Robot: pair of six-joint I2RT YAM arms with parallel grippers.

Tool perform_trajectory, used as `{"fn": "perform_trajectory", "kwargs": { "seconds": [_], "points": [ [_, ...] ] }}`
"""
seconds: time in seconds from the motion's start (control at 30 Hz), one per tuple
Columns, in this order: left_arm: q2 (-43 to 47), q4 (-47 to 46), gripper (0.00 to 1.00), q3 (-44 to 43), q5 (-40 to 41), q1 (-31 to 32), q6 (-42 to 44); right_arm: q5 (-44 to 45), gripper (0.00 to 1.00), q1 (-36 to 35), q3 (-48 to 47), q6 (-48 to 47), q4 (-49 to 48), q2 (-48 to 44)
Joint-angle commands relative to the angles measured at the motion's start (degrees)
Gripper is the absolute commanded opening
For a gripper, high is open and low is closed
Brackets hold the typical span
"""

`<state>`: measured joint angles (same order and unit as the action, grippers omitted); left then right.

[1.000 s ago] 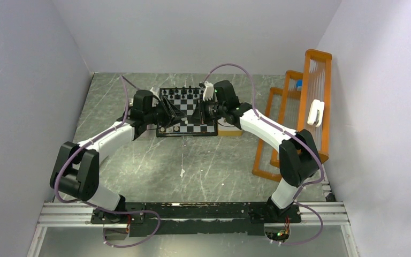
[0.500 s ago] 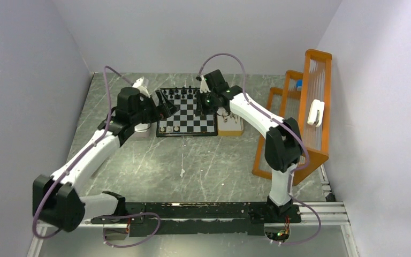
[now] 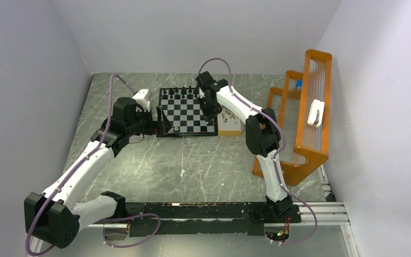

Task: Set up the chess pieces on the board
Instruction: Place the chess piece on the chessboard.

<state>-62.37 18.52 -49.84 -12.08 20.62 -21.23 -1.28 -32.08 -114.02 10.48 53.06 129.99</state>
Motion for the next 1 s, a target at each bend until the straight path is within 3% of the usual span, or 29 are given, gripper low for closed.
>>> {"fn": "perform_trajectory", "kwargs": {
  "seconds": [0.0, 0.97],
  "points": [
    [1.8, 0.5, 0.98, -0.3, -0.1, -0.2, 2.9, 3.5, 0.13, 1.4, -3.7, -1.2, 6.5, 1.3],
    [2.3, 1.0, 0.98, -0.3, 0.8, -0.3, 3.1, -2.3, 0.14, 3.5, -7.5, -3.0, 8.4, 6.7]
  ]
}}
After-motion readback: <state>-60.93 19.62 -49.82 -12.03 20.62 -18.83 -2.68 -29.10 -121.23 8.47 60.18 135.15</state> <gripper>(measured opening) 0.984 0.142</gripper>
